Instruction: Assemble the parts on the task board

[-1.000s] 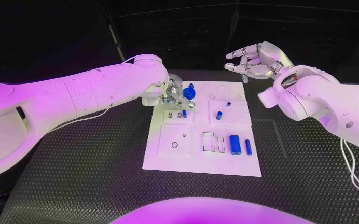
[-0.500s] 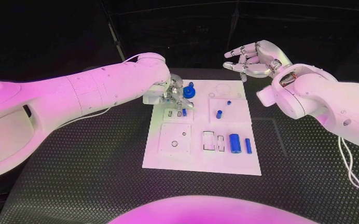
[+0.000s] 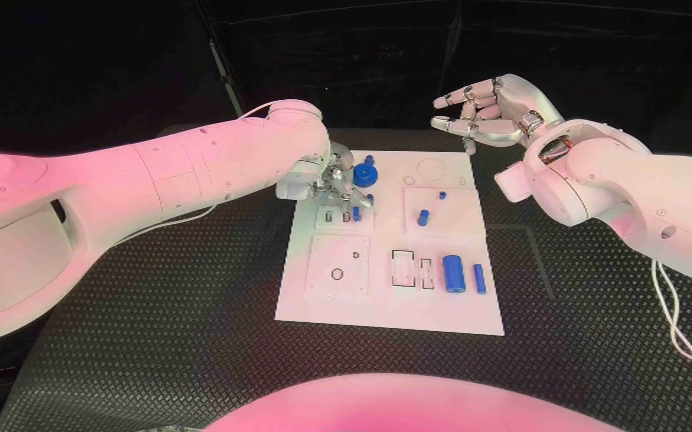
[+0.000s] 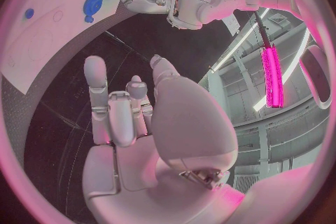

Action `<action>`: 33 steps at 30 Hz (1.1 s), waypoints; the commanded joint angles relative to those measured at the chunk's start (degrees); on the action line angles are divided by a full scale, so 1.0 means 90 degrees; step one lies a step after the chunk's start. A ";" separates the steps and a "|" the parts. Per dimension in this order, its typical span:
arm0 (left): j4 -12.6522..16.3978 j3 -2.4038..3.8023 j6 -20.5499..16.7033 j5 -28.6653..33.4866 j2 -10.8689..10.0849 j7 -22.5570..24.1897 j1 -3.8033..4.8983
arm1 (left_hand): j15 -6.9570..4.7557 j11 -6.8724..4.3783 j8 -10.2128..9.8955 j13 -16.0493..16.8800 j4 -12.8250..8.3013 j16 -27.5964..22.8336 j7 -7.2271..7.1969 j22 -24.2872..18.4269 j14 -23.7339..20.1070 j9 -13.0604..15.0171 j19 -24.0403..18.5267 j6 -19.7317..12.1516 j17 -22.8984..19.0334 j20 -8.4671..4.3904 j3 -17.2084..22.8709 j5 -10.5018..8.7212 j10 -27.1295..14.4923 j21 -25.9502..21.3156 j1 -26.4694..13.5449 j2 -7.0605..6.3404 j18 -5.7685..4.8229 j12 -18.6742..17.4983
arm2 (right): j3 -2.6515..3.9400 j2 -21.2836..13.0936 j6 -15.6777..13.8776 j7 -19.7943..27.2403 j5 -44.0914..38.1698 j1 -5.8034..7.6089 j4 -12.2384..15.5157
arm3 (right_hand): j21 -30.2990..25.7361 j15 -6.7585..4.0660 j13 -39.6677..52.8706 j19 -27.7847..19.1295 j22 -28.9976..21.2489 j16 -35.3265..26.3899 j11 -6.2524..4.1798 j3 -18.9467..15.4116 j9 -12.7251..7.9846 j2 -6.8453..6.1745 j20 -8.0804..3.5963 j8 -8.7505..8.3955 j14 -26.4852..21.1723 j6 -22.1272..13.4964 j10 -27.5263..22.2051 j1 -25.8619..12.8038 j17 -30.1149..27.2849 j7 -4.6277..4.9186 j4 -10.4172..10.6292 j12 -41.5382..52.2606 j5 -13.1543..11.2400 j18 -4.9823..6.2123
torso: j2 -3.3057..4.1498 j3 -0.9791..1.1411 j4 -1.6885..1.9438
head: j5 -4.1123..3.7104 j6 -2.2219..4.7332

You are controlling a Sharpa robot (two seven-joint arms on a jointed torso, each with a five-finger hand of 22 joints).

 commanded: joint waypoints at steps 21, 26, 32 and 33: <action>-0.0012 0.0004 0.0254 0.0217 0.0092 -0.0063 -0.0022 | -0.0051 -0.0019 0.0245 -0.0039 -0.0209 0.0005 0.0001 0.0008 0.0575 0.0270 -0.0065 -0.0178 0.1421 -0.0010 0.0181 0.0007 -0.0107 -0.0016 0.0412 0.0114 -0.0078 -0.0018 | 0.0005 0.0148 -0.0004 -0.0066 -0.0086 0.0014 -0.0100 | -0.0078 -0.0043 -0.0048 -0.0069 -0.0083 -0.0077 0.0008 -0.0056 -0.0019 0.0089 -0.0017 0.0020 0.0188 -0.0087 -0.0092 0.0000 -0.0060 0.0015 -0.0006 -0.0027 0.0086 0.0077 | 0.0014 -0.0003 0.0025 | -0.0024 -0.0036; -0.0008 0.0004 0.0252 0.0229 0.0089 -0.0063 -0.0024 | -0.0052 -0.0019 0.0283 -0.0045 -0.0257 0.0006 0.0000 0.0012 0.0575 0.0319 -0.0067 -0.0209 0.1423 -0.0010 0.0244 0.0007 -0.0115 -0.0018 0.0485 0.0148 -0.0077 -0.0023 | 0.0005 0.0159 0.0001 -0.0074 -0.0088 0.0014 -0.0117 | -0.0078 -0.0043 -0.0048 -0.0069 -0.0083 -0.0077 0.0008 -0.0056 -0.0019 0.0089 -0.0017 0.0020 0.0188 -0.0087 -0.0092 0.0000 -0.0060 0.0015 -0.0006 -0.0027 0.0086 0.0077 | 0.0014 -0.0003 0.0028 | -0.0024 -0.0045; -0.0004 0.0004 0.0188 0.0355 0.0078 -0.0058 -0.0025 | -0.0062 -0.0036 0.0368 -0.0039 -0.0485 0.0009 -0.0014 0.0026 0.0577 0.0435 -0.0065 -0.0284 0.1427 -0.0015 0.0553 0.0014 -0.0116 -0.0019 0.0817 0.0343 -0.0078 -0.0023 | 0.0005 0.0178 0.0012 -0.0085 -0.0089 0.0014 -0.0147 | -0.0084 -0.0042 -0.0051 -0.0070 -0.0089 -0.0083 0.0009 -0.0056 -0.0019 0.0092 -0.0017 0.0021 0.0186 -0.0092 -0.0095 0.0003 -0.0067 0.0016 -0.0008 -0.0027 0.0097 0.0077 | 0.0015 -0.0002 0.0037 | -0.0030 -0.0058; -0.0004 0.0004 0.0156 0.0422 0.0076 -0.0054 -0.0025 | -0.0071 -0.0039 0.0380 -0.0043 -0.0579 0.0012 -0.0021 0.0030 0.0578 0.0455 -0.0064 -0.0308 0.1431 -0.0021 0.0652 0.0008 -0.0121 -0.0017 0.0944 0.0388 -0.0077 -0.0029 | 0.0005 0.0182 0.0012 -0.0089 -0.0092 0.0014 -0.0152 | -0.0084 -0.0042 -0.0051 -0.0070 -0.0089 -0.0083 0.0009 -0.0056 -0.0019 0.0092 -0.0017 0.0021 0.0186 -0.0092 -0.0095 0.0003 -0.0067 0.0016 -0.0008 -0.0027 0.0097 0.0077 | 0.0016 -0.0001 0.0037 | -0.0031 -0.0059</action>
